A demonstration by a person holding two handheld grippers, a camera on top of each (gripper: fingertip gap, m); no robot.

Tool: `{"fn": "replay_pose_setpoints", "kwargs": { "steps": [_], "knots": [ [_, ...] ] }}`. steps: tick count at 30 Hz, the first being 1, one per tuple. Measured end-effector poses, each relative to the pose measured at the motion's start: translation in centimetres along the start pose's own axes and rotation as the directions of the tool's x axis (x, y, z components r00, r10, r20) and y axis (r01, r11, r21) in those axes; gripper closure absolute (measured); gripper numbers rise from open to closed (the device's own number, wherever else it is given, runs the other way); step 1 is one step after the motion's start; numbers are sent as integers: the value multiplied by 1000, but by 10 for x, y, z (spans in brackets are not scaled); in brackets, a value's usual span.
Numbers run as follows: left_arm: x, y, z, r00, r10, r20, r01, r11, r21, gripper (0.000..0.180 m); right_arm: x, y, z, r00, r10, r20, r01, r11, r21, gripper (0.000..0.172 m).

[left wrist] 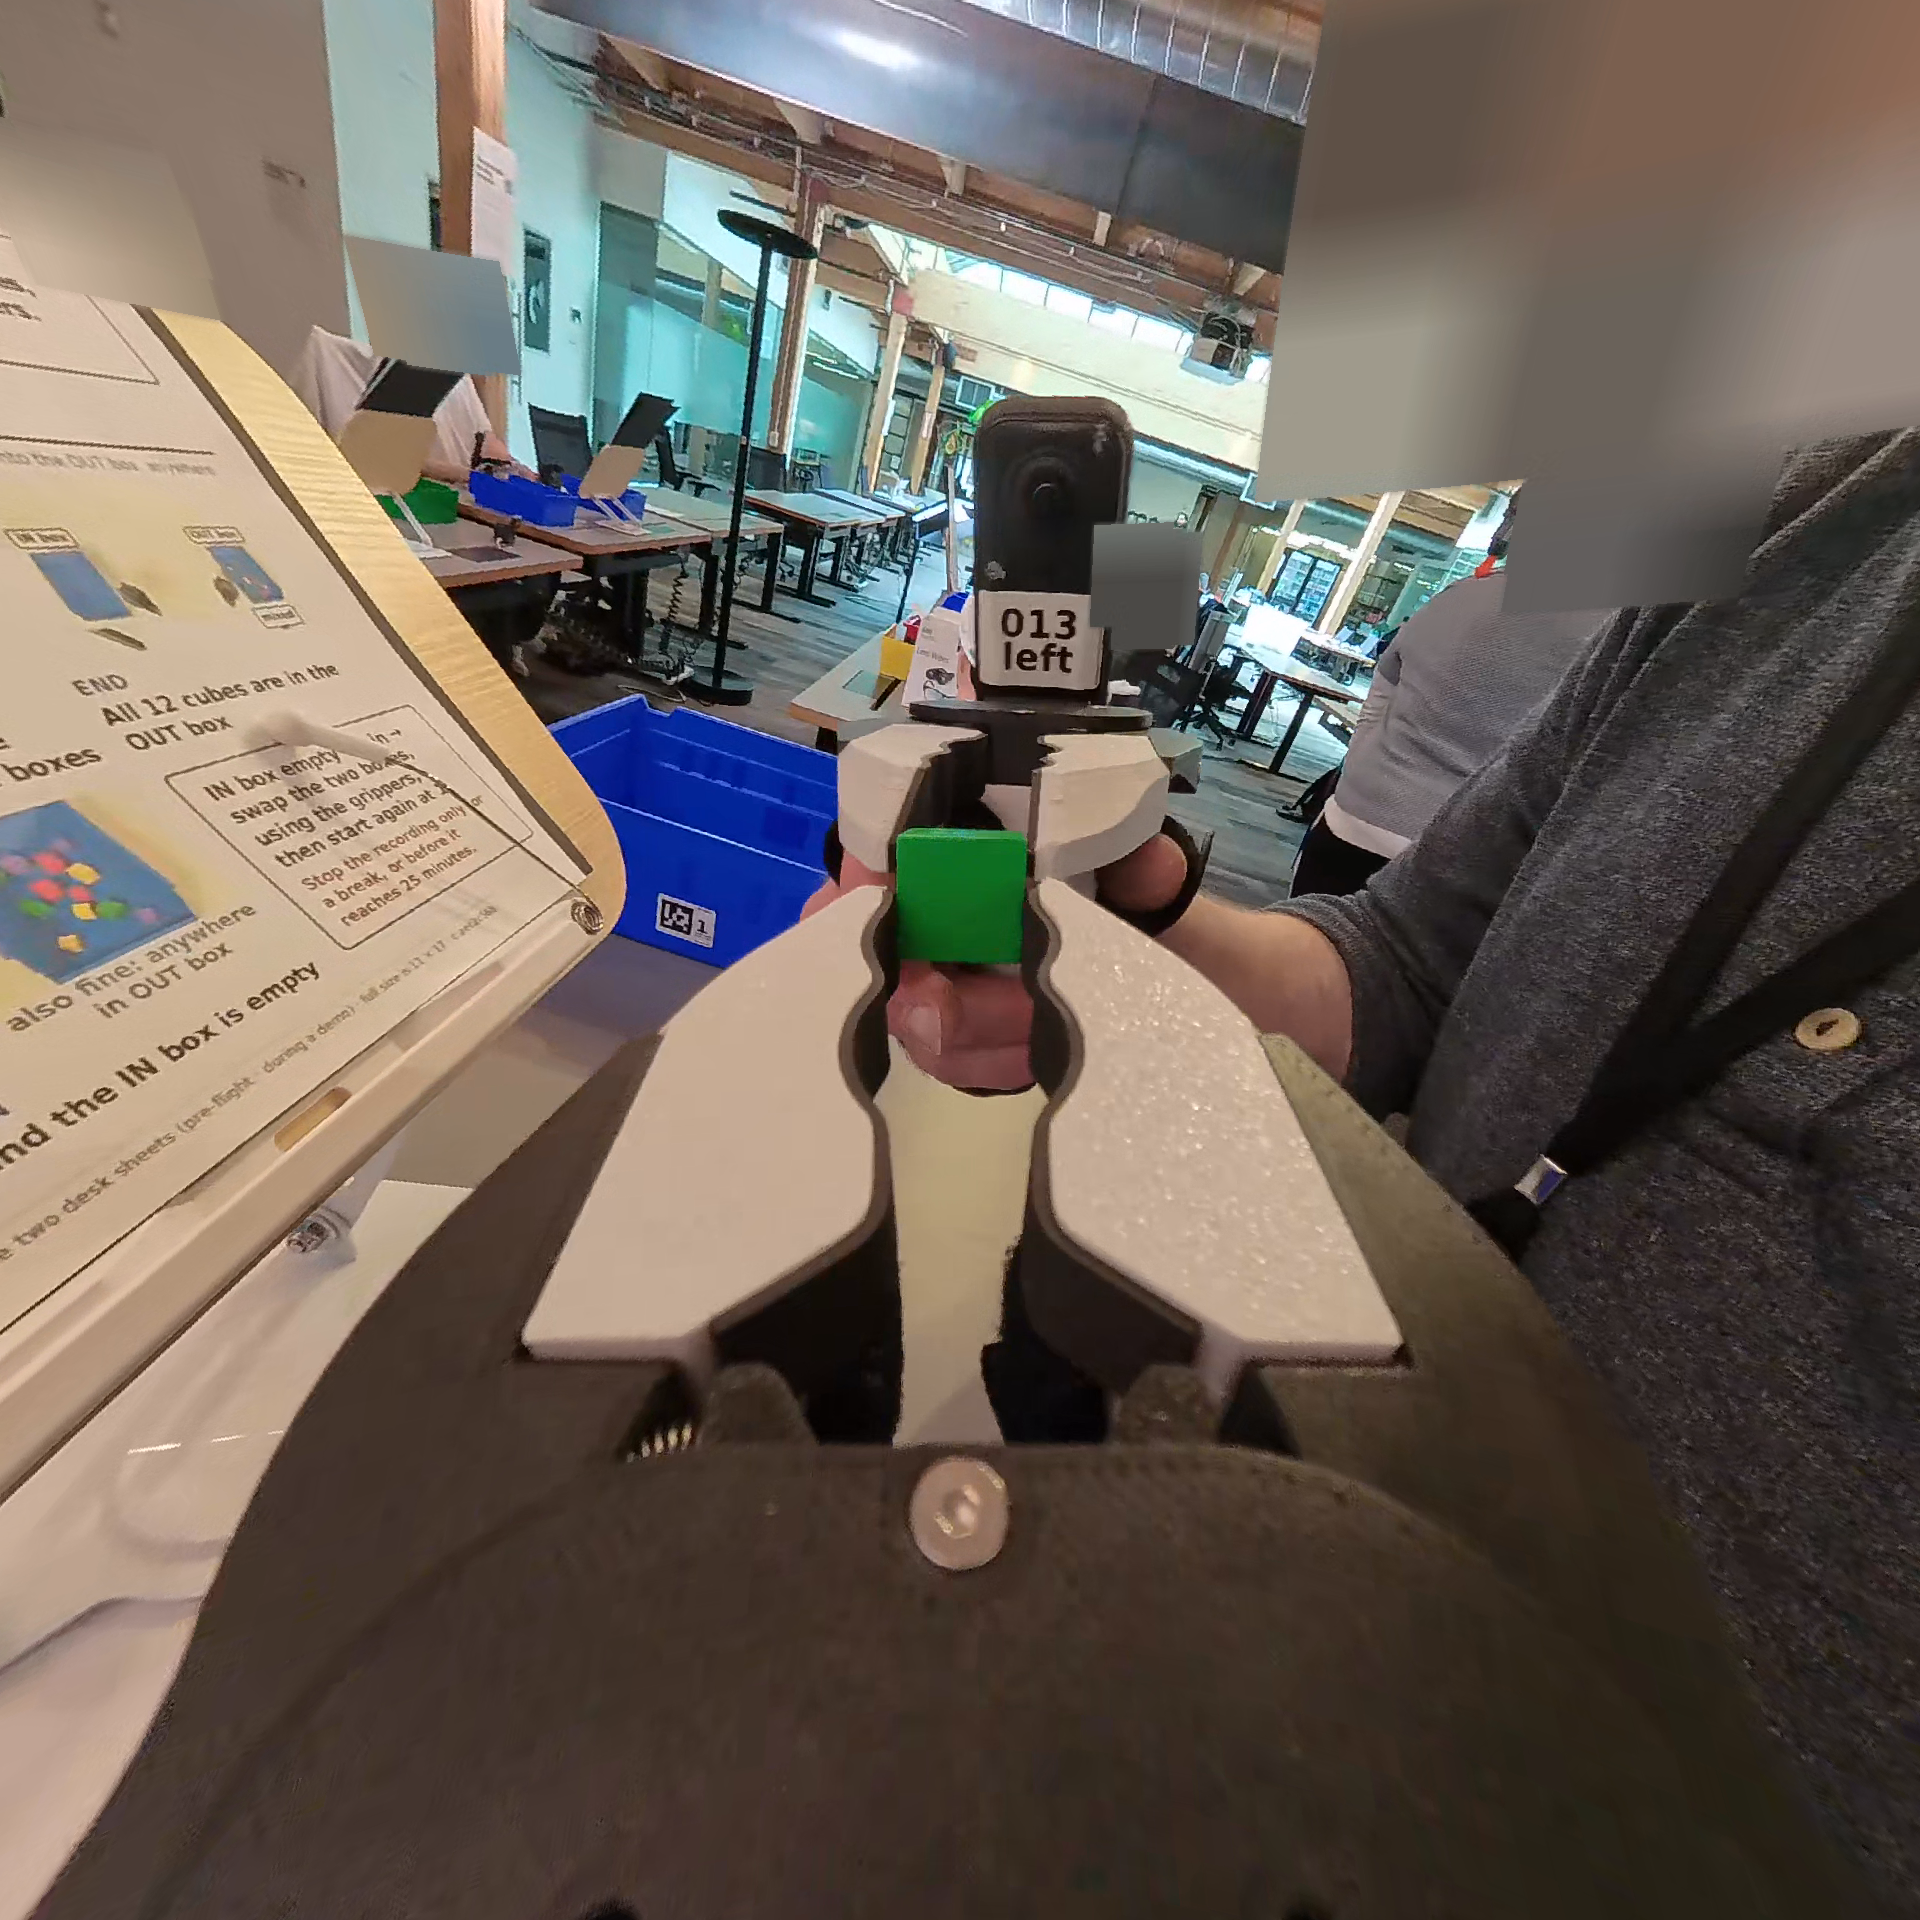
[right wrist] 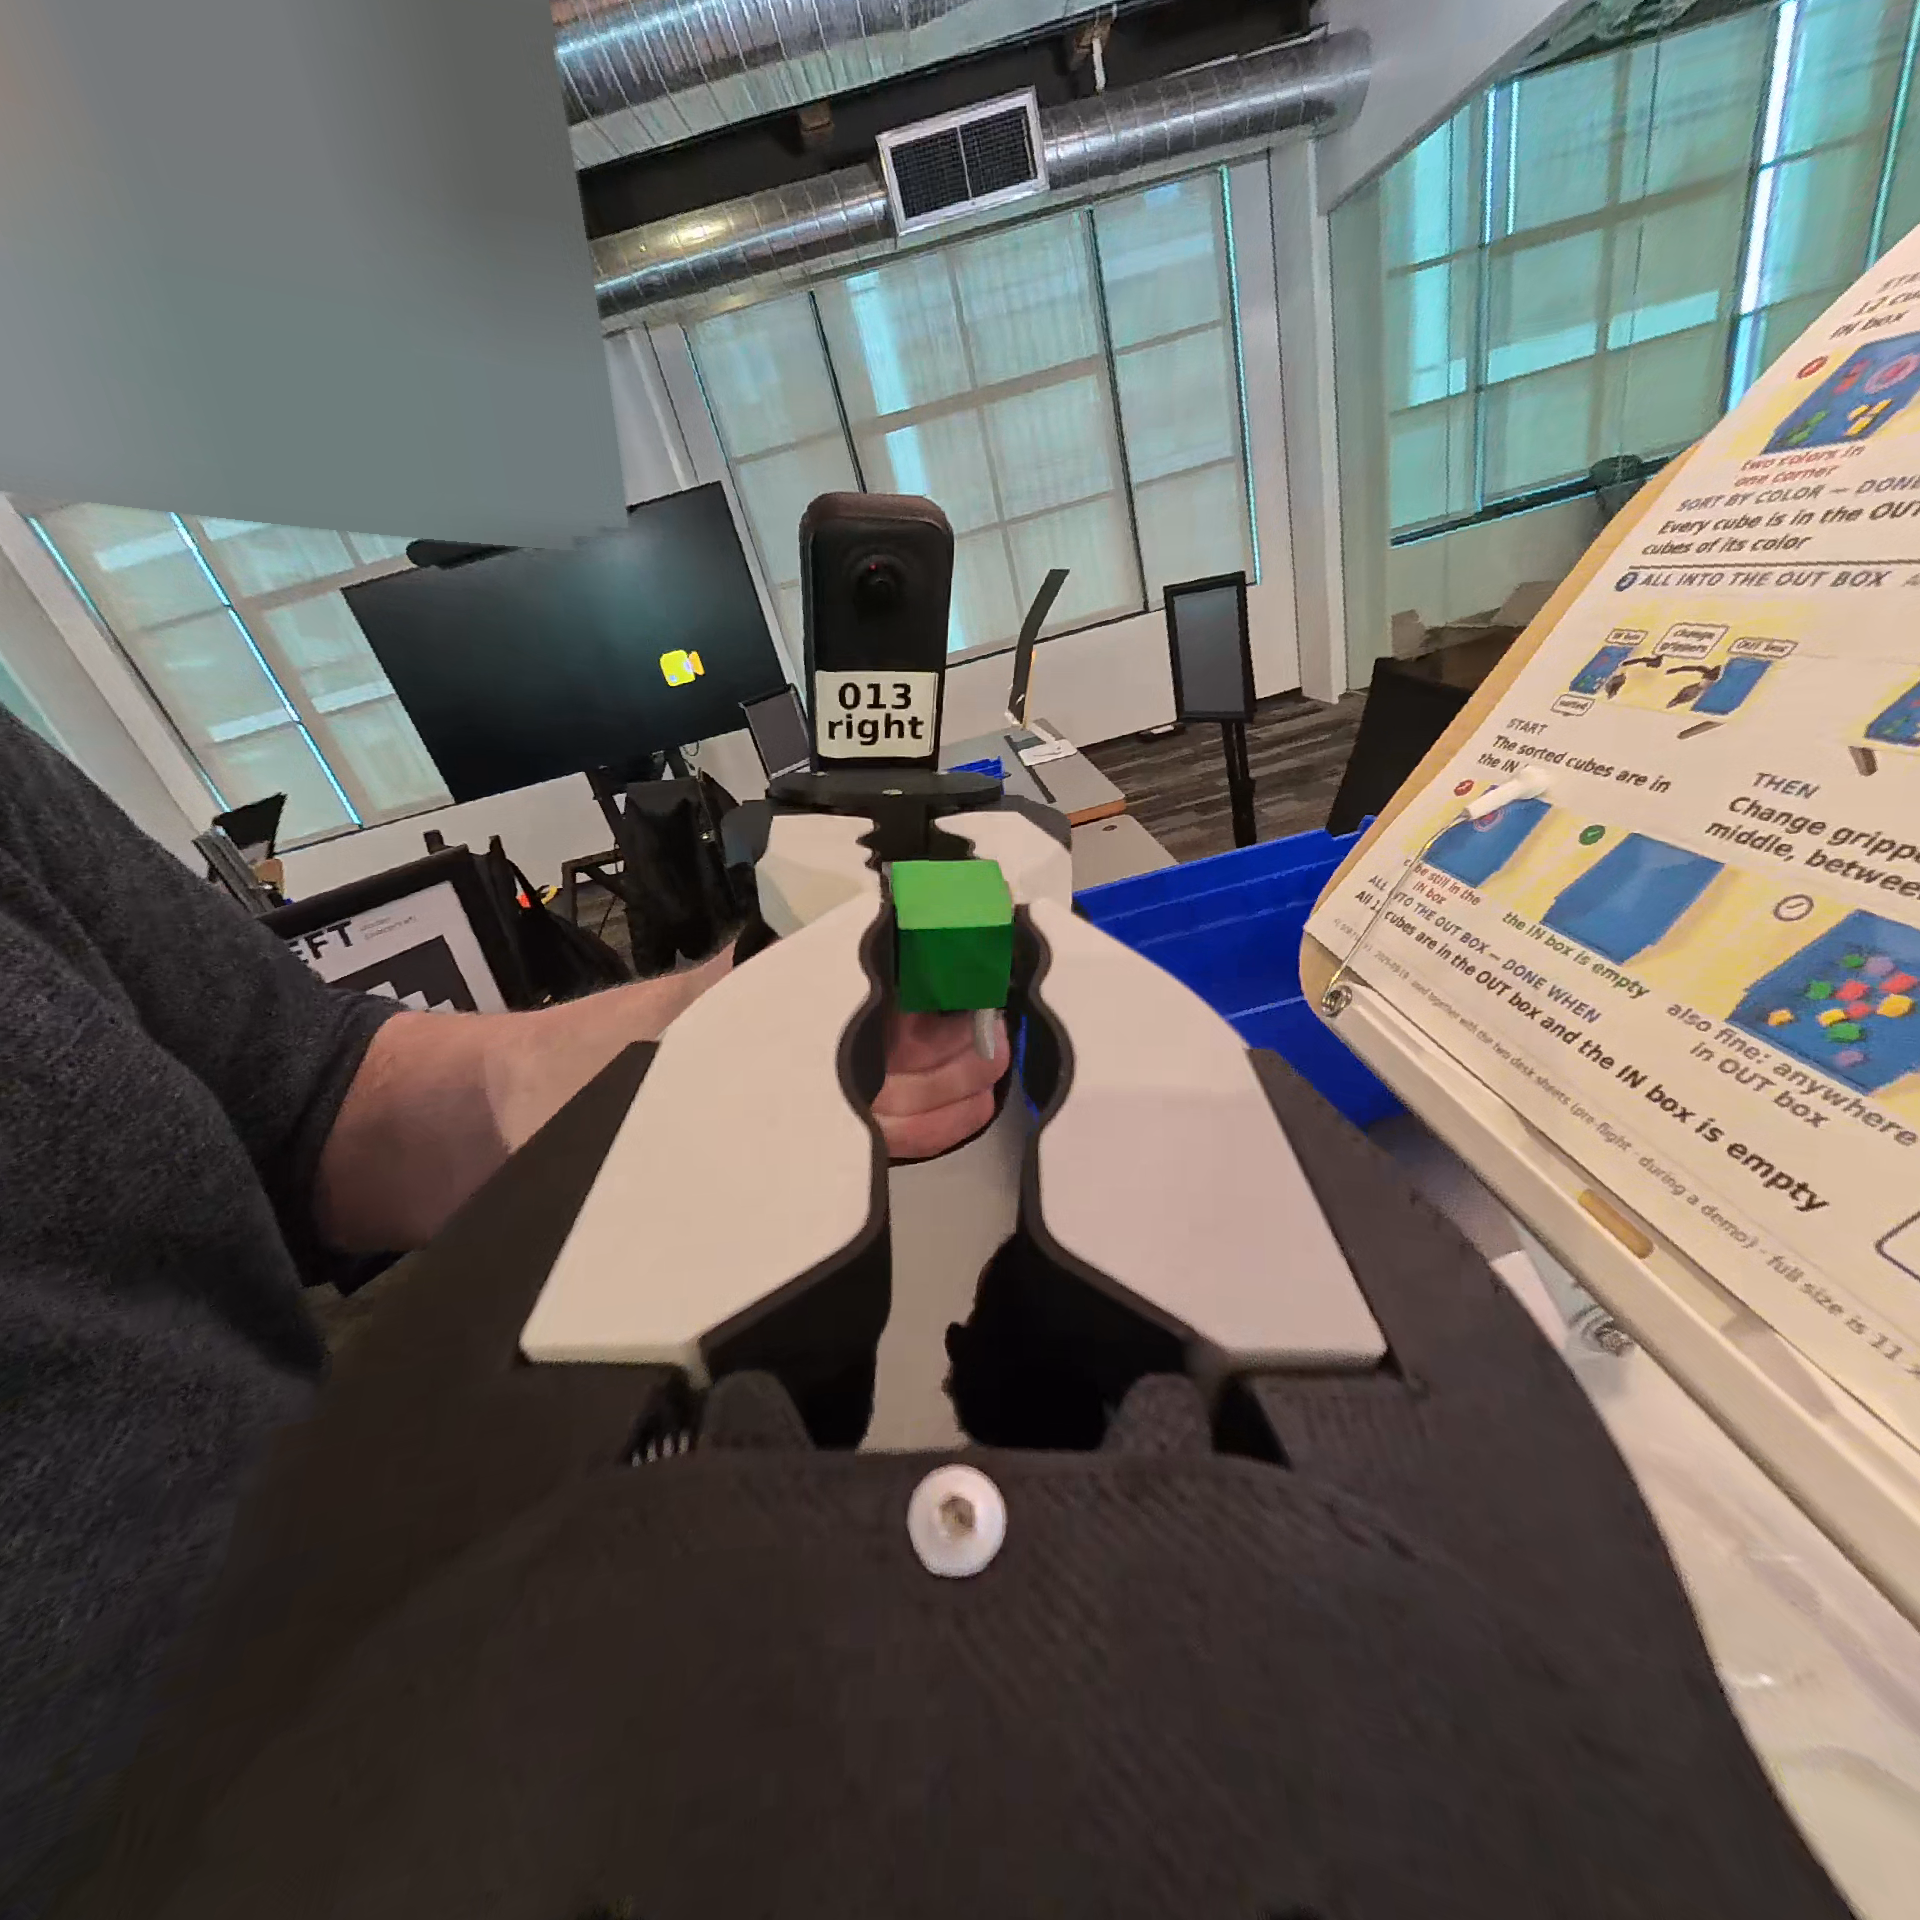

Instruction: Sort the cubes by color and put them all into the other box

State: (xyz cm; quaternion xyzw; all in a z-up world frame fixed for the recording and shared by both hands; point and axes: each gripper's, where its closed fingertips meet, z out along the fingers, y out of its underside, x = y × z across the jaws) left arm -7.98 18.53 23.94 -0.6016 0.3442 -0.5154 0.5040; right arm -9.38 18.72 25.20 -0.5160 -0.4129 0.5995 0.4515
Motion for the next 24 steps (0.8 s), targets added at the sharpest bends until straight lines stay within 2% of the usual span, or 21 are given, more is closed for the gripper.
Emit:
{"fn": "replay_pose_setpoints", "kwargs": {
  "steps": [1, 8, 11, 13, 15, 18, 21, 24],
  "knots": [
    [1, 0, 1, 1000, 0, -10, 0, 1000, 0, 158, -1, 0, -1, 1000, 15, 11, -15, 1000, 0, 150],
    [6, -9, 11, 999, 5, -43, -3, 999, 38, 158, -5, -13, -16, 1000, 1, -16, 1, 997, 82, 151],
    [2, -15, 7, 1000, 22, -15, -21, 999, 47, 161, 4, -33, -46, 995, -30, -100, 44, 990, 135, 151],
    [-1, -18, -2, 999, 41, 5, -41, 998, 48, 179, 25, -50, -86, 969, -78, -233, 111, 985, 130, 150],
    [-9, -18, -13, 998, 43, 55, -45, 998, 38, 180, 61, -62, -142, 903, -104, -417, 154, 984, 88, 150],
    [-19, -14, -28, 994, 18, 107, -22, 999, 30, 180, 129, -60, -241, 705, -152, -693, 161, 986, -52, 151],
    [-28, -9, -38, 987, -3, 159, -1, 1000, 21, 180, 190, -34, -322, 543, -122, -831, 46, 992, -116, 151],
    [-36, -1, -41, 981, -20, 195, 20, 1000, 4, 180, 238, 9, -361, 484, -111, -868, -78, 982, -170, 150]
  ]
}}
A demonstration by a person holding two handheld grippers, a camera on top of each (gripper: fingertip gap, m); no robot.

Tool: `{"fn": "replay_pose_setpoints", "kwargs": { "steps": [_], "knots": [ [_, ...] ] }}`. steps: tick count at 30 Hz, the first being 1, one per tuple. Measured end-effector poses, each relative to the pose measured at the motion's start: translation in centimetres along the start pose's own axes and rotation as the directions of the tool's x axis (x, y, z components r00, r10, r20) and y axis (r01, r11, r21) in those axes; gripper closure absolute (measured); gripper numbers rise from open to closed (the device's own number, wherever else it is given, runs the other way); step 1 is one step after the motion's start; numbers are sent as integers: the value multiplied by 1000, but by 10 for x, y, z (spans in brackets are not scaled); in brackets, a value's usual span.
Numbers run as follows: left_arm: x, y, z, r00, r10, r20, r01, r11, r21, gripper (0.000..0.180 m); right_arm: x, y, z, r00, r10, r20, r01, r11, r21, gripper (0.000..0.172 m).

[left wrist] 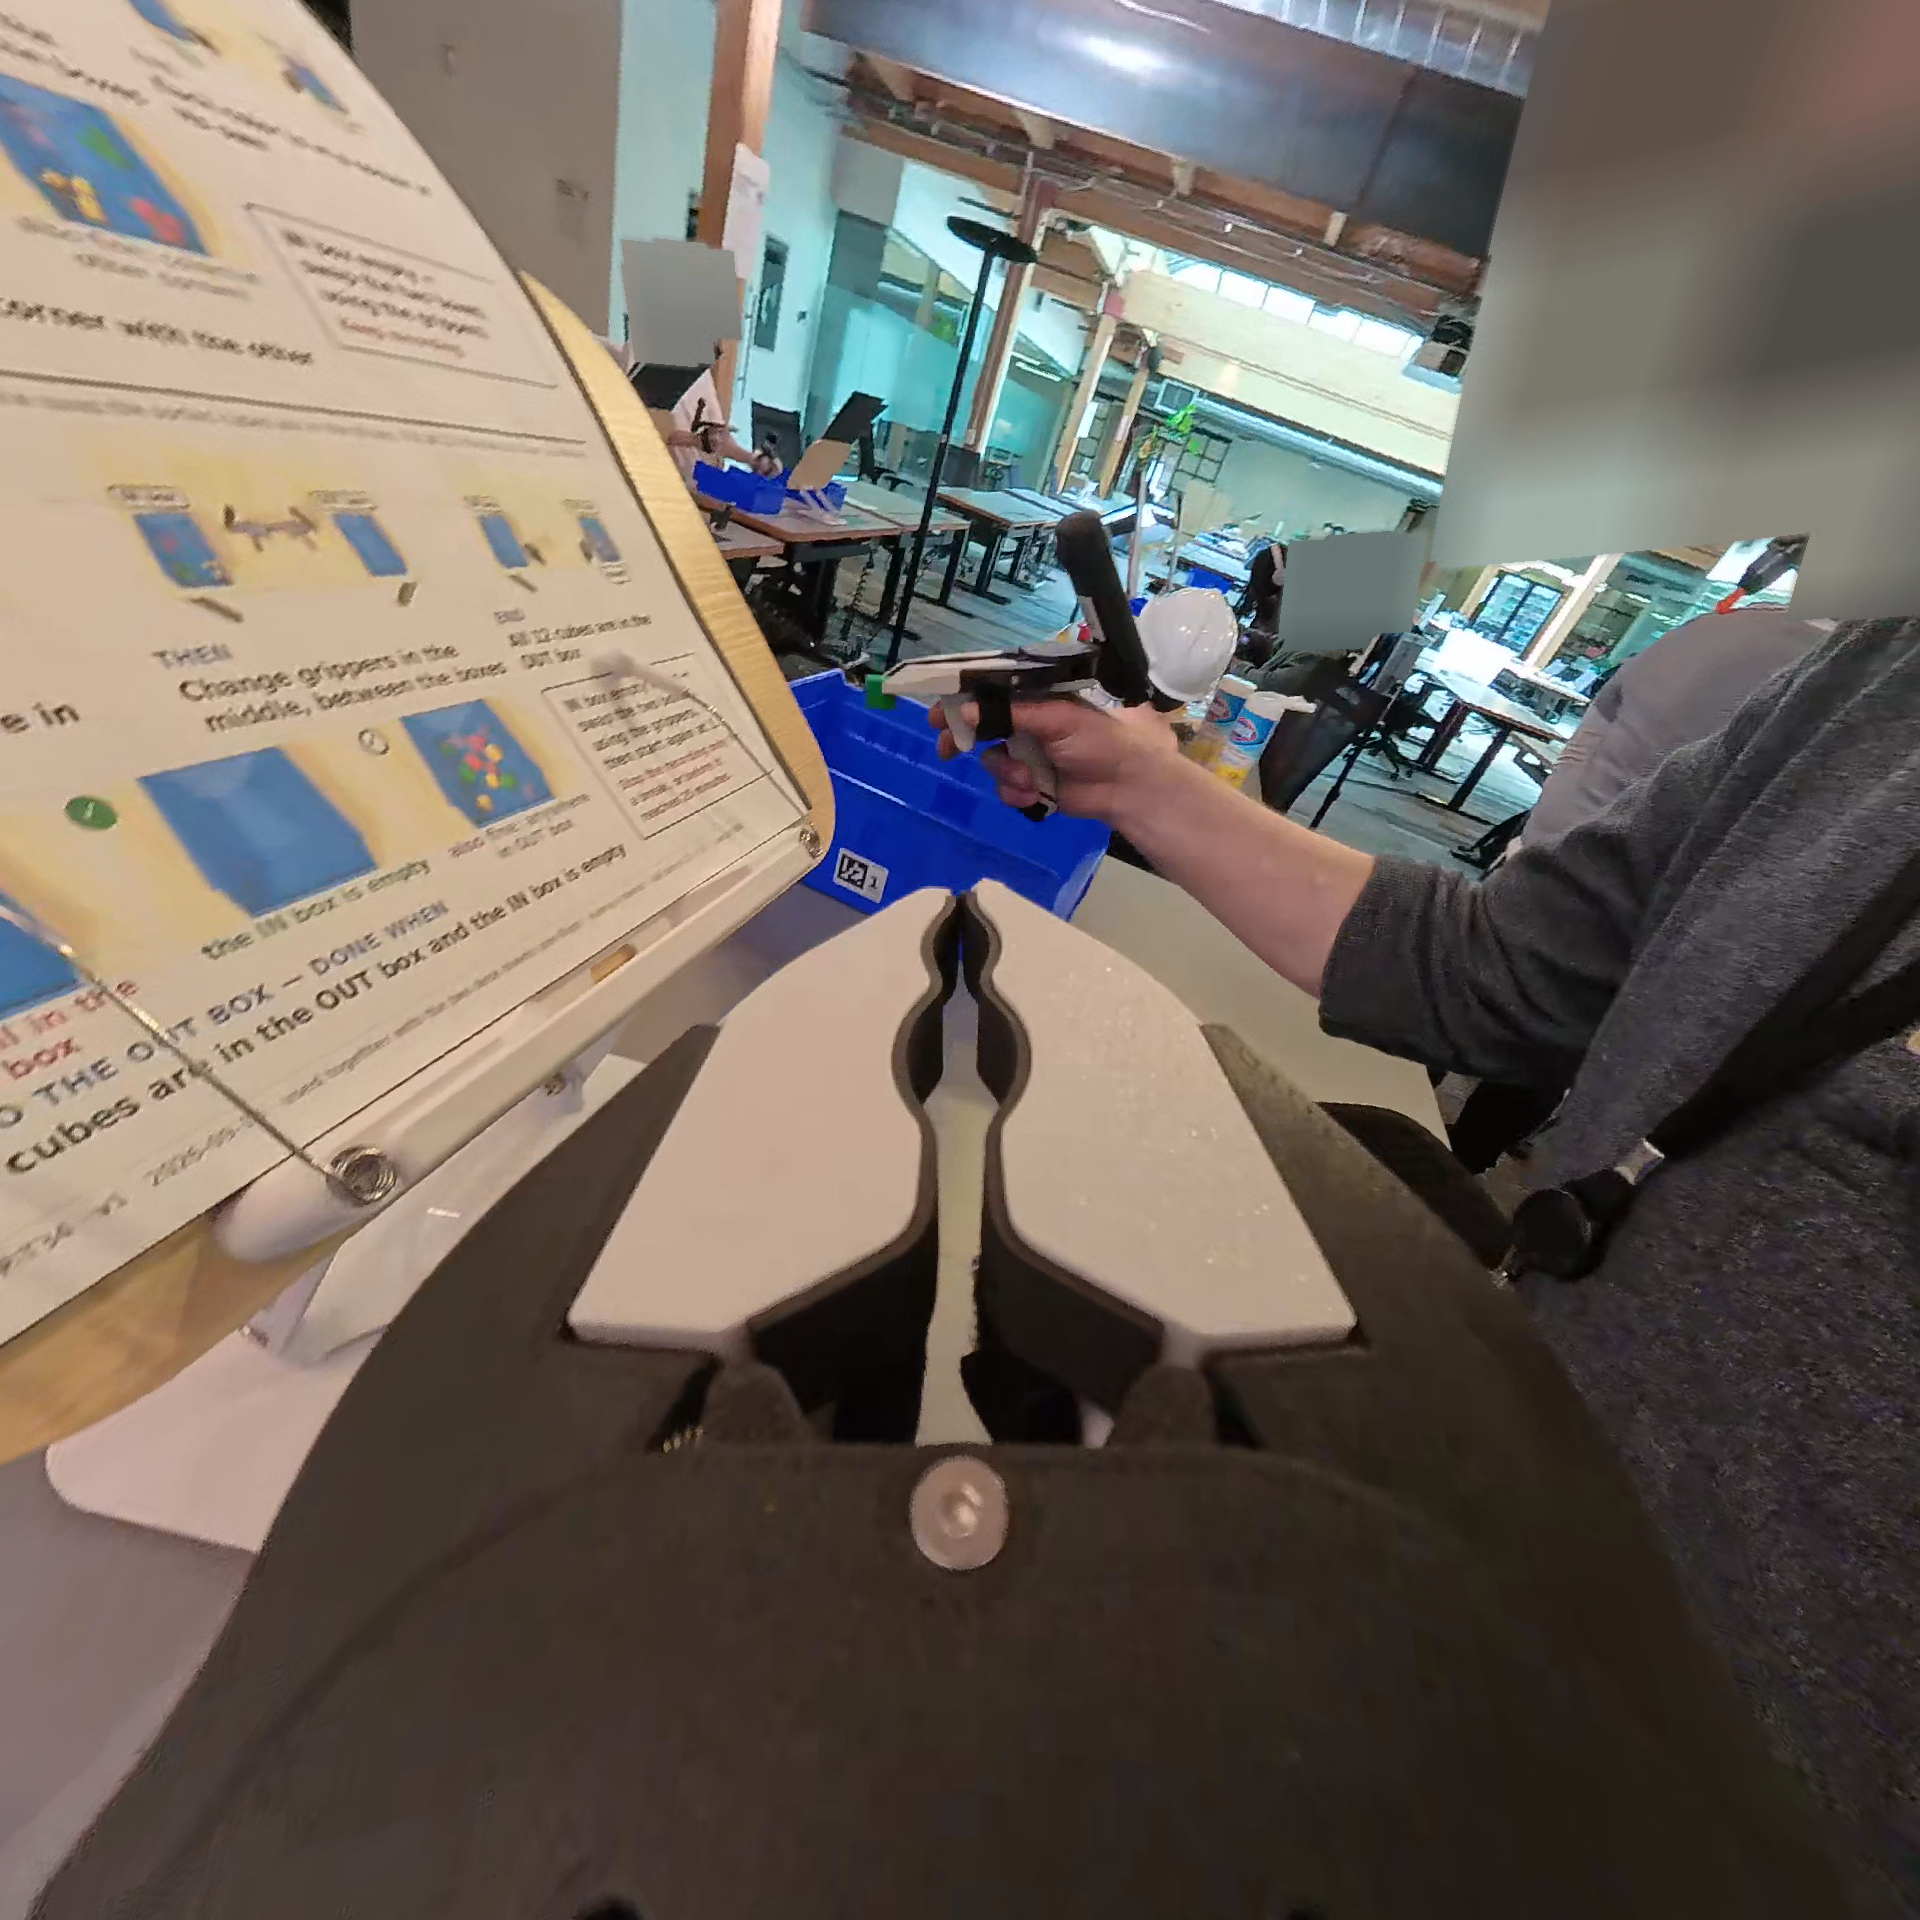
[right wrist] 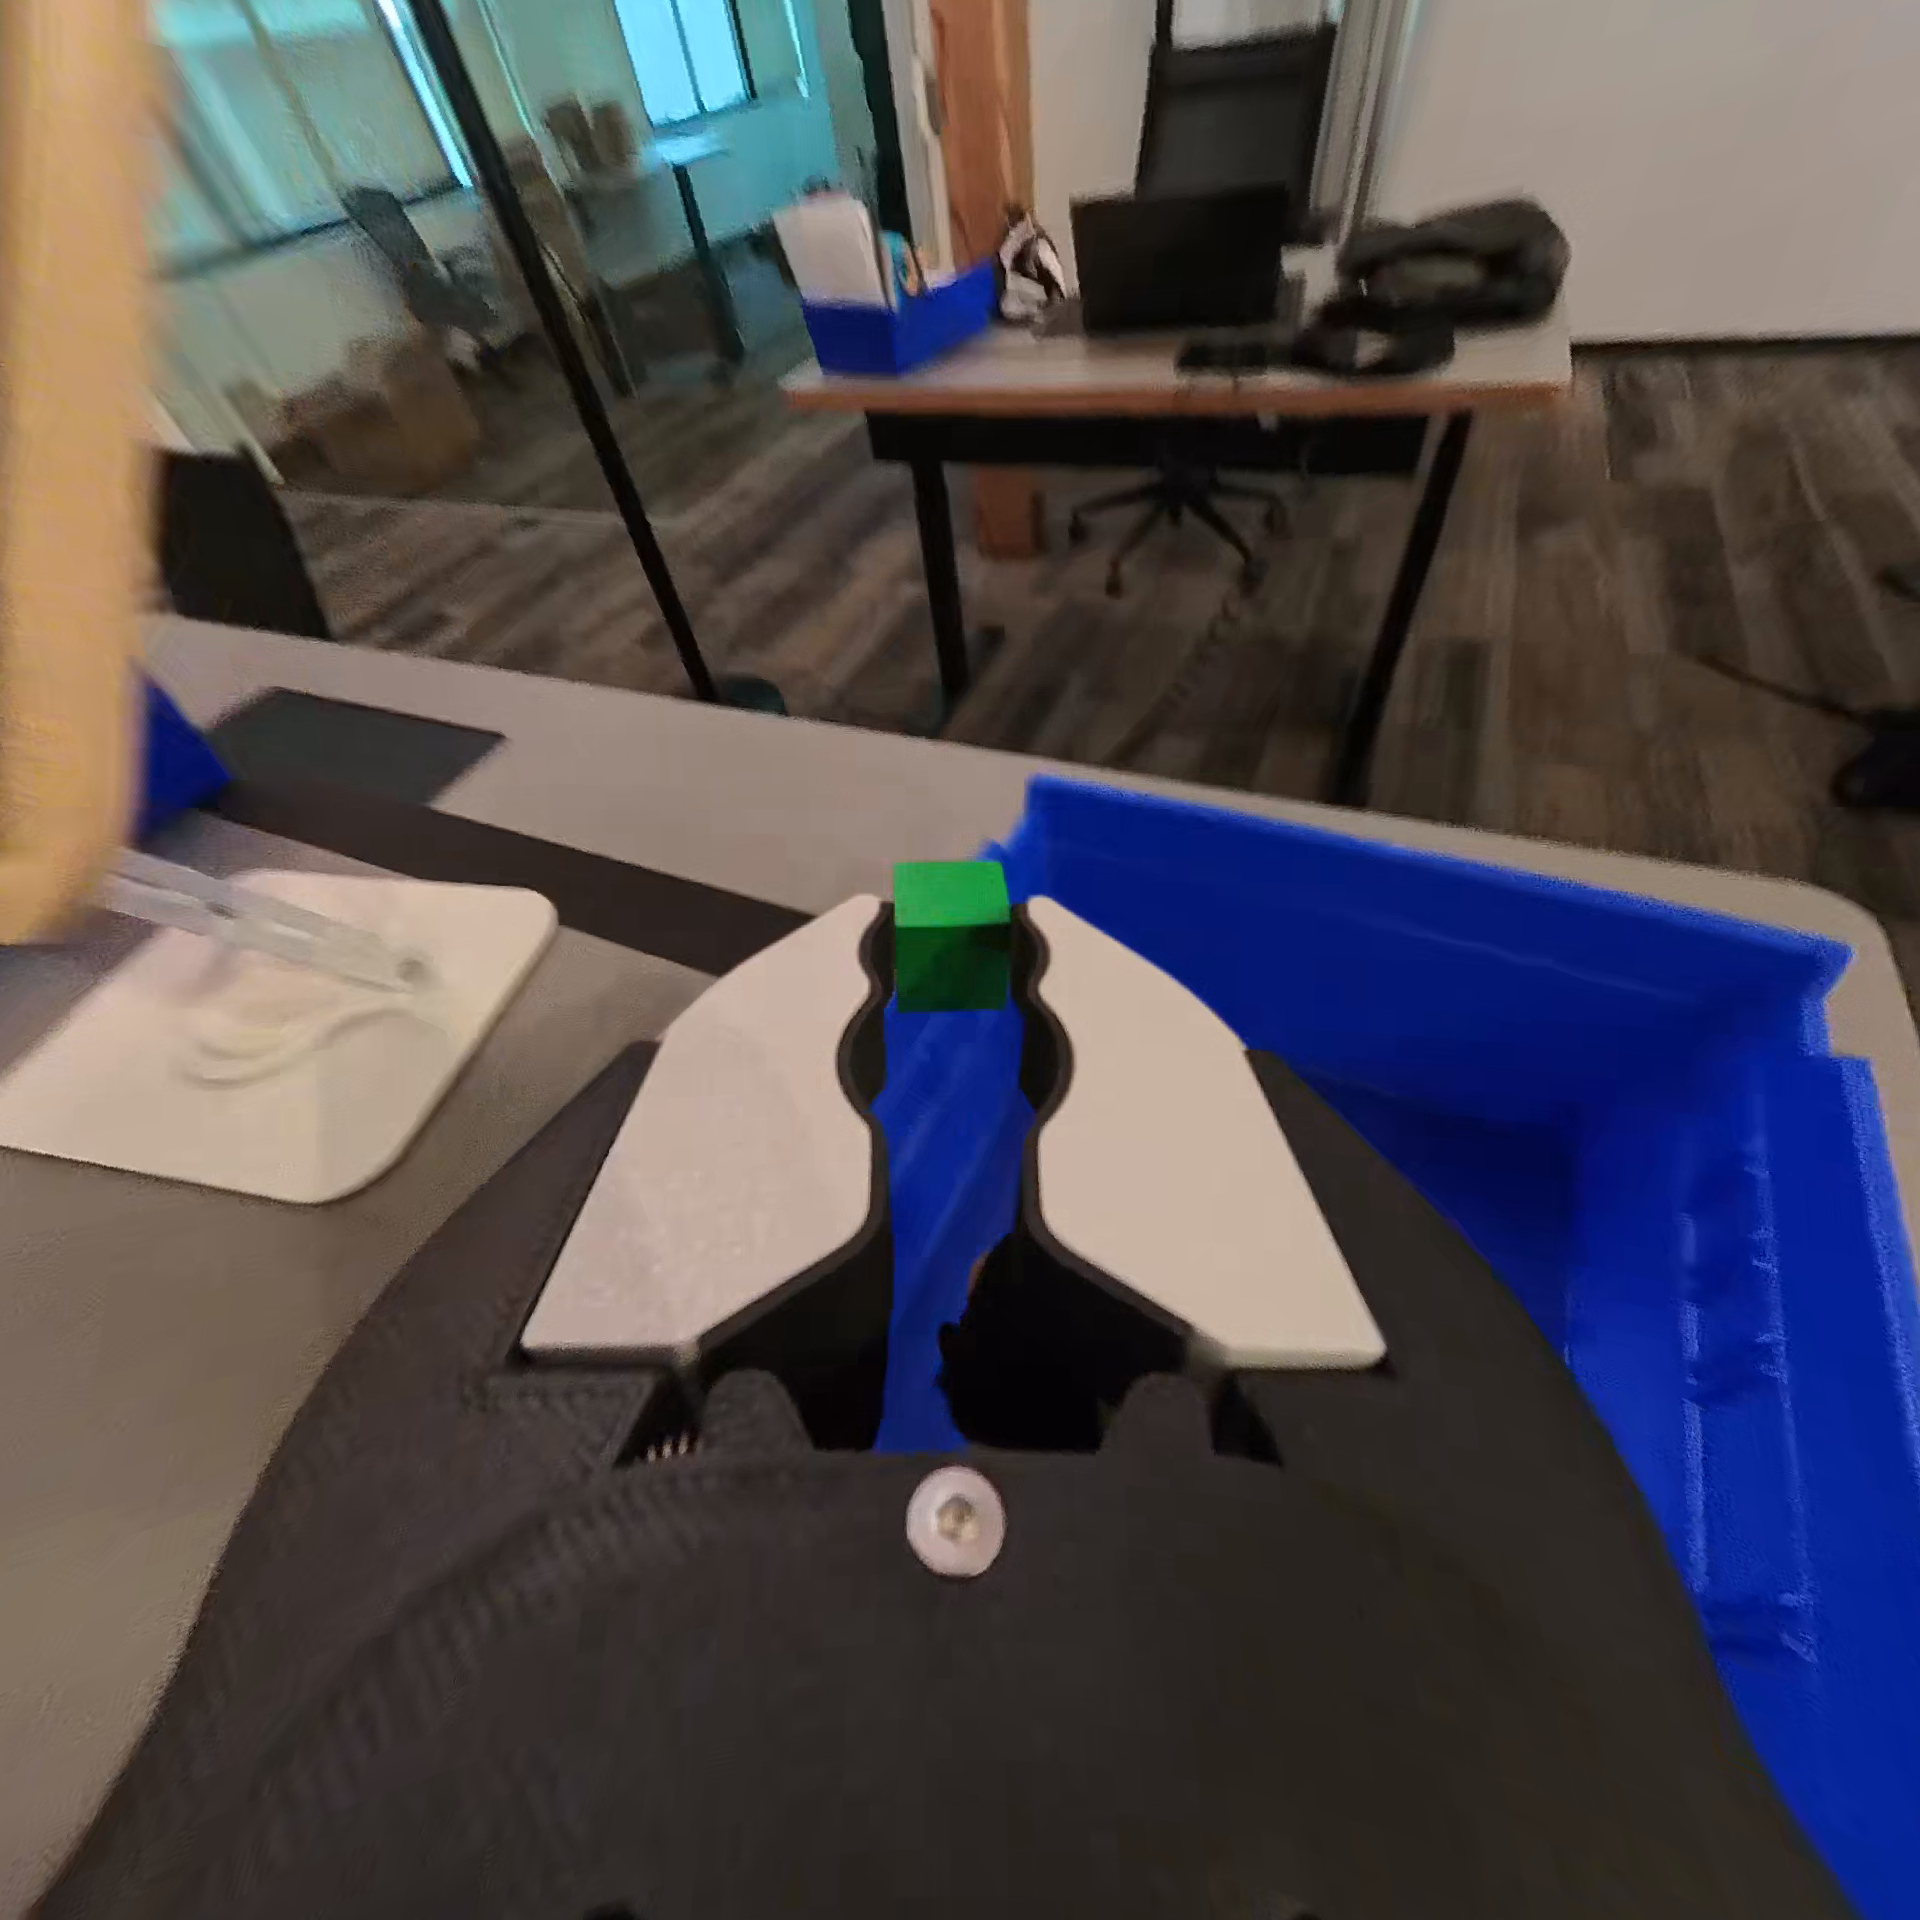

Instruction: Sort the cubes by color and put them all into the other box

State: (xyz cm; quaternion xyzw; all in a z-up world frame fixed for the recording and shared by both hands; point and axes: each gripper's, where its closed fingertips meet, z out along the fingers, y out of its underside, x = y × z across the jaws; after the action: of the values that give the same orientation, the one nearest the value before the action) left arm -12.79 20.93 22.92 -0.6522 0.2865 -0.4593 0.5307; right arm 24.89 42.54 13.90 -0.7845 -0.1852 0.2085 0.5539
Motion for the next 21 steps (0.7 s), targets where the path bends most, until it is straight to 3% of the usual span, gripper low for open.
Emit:
{"fn": "replay_pose_setpoints", "kwargs": {
  "steps": [6, 13, 18, 21],
  "knots": [
    [-15, 14, -8, 997, -49, 61, 52, 998, -33, 180, 32, 72, 55, 1000, 17, -12, -19, 979, -205, 150],
    [-27, 20, -29, 988, -69, 139, 74, 997, -28, 180, 36, 119, 87, 997, -74, -35, 54, 915, -400, 150],
    [-36, 22, -47, 979, -73, 193, 79, 997, -26, 180, 37, 122, 85, 988, -147, -49, 107, 876, -470, 138],
    [-43, 25, -62, 970, -66, 233, 77, 996, -38, 180, 36, 112, 73, 992, -111, -67, 69, 888, -454, 133]
  ]
}}
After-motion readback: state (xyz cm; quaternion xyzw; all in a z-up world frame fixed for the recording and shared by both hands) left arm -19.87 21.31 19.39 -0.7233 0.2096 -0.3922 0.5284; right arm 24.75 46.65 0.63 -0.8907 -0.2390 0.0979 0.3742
